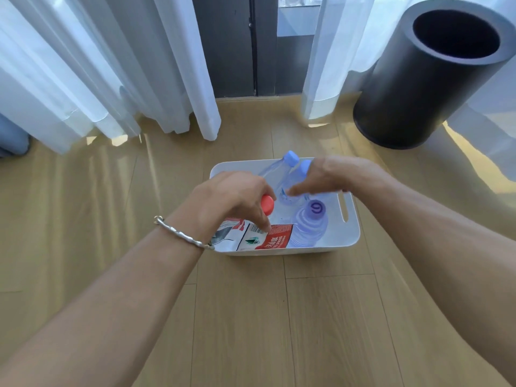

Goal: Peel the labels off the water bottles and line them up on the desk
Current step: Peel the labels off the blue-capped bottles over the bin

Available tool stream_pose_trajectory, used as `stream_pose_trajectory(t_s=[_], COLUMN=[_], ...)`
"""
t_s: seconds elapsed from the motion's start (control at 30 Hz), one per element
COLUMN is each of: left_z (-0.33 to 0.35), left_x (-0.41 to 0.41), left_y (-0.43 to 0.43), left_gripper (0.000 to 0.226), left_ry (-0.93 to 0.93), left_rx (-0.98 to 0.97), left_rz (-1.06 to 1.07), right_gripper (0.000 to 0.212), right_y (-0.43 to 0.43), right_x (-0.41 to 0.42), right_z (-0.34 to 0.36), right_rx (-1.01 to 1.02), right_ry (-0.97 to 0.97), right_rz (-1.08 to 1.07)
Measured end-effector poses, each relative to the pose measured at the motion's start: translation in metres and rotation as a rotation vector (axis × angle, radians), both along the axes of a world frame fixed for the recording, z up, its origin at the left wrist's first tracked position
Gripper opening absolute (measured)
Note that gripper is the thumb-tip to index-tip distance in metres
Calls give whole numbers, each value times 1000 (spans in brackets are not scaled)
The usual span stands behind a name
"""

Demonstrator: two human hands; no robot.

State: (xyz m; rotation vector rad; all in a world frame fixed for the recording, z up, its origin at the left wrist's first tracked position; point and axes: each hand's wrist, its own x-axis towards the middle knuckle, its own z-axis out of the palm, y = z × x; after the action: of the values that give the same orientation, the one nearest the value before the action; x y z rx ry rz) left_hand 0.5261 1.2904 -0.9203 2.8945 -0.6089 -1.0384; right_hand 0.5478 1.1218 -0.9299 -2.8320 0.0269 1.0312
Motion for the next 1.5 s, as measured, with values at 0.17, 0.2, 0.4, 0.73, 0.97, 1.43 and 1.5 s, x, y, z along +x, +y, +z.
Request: stream_pose_trajectory(t_s=[0.17,0.2,0.4,0.73,0.97,1.43,1.5], left_z=[0,-1,-5,-16,-10,9,9], left_x=[-3,-4,-2,-10,-9,29,31], left_y=[4,5,13,23,13,42,37], left_gripper=[72,76,90,81,84,63,70], left_ry=[-11,5,23,-37,-30,-244,-227], left_rx=[-18,-15,-65,-84,-55,-297,-399], left_rz=[5,11,63,106,95,509,533], right_gripper=[33,40,45,47,53,36,38], right_y=[6,8,22,26,38,39,38], right_x=[27,27,27,45,51,46,44], right_z=[-10,-15,-42,-61,-58,5,21], right_rx=[160,151,-106,1,140,536,578], right_ry=[-520,-484,-448,-407,-400,-588,-614], right_rz=[-154,-136,86,100,153,37,10])
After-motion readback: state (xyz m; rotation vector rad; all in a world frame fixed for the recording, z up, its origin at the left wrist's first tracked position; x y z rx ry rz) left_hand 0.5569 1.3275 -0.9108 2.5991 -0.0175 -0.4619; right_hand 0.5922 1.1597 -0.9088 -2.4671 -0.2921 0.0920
